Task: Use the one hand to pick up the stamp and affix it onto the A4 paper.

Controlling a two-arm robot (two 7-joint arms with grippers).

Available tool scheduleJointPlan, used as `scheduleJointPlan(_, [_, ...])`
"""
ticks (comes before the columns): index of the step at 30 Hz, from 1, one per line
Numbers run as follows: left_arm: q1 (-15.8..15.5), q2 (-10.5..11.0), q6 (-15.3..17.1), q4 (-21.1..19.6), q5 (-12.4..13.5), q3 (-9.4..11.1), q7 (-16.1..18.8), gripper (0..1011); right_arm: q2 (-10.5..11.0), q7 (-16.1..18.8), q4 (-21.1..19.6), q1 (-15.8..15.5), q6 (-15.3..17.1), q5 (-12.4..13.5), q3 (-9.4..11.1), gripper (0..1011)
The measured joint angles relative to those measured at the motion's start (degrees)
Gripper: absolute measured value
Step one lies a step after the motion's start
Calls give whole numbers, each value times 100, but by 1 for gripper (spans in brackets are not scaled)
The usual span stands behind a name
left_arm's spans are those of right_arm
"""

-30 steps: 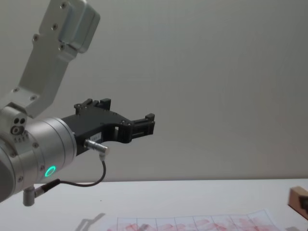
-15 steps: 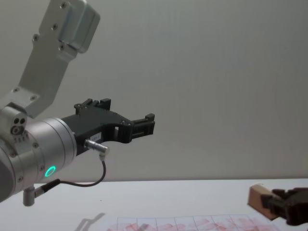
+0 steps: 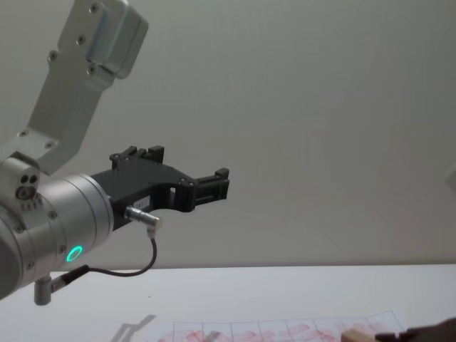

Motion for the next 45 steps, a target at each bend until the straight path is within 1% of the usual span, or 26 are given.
scheduleJointPlan(2, [0, 0, 0, 0, 0, 0, 0, 1001, 11, 75, 23, 1, 79, -26, -21, 213])
scheduleJointPlan(7, [0, 0, 0, 0, 0, 0, 0, 1001, 26, 181, 51, 13, 162, -74, -43, 213])
scheduleJointPlan(15, [0, 0, 0, 0, 0, 0, 0, 1001, 40, 273, 75, 60, 162, -198, -82, 213])
scheduleJointPlan(20, [0, 0, 0, 0, 0, 0, 0, 1001, 47, 292, 81, 99, 44, -298, -110, 213])
scheduleJointPlan(22, [0, 0, 0, 0, 0, 0, 0, 1001, 51, 292, 65, 121, -55, -344, -110, 213])
scheduleJointPlan(27, [0, 0, 0, 0, 0, 0, 0, 1001, 62, 275, 11, 152, -211, -389, -106, 213])
scheduleJointPlan(32, [0, 0, 0, 0, 0, 0, 0, 1001, 106, 143, -134, 163, -510, -420, -67, 213])
scheduleJointPlan(35, [0, 0, 0, 0, 0, 0, 0, 1001, 135, 51, -215, 134, -608, -420, -40, 213])
scheduleJointPlan(38, [0, 0, 0, 0, 0, 0, 0, 1001, 193, -155, -345, 55, -748, -394, 5, 214])
scheduleJointPlan(40, [0, 0, 0, 0, 0, 0, 0, 1001, 211, -199, -384, 27, -767, -383, 19, 213])
scheduleJointPlan(45, [0, 0, 0, 0, 0, 0, 0, 1001, 340, -616, -623, -201, -818, -254, 113, 213])
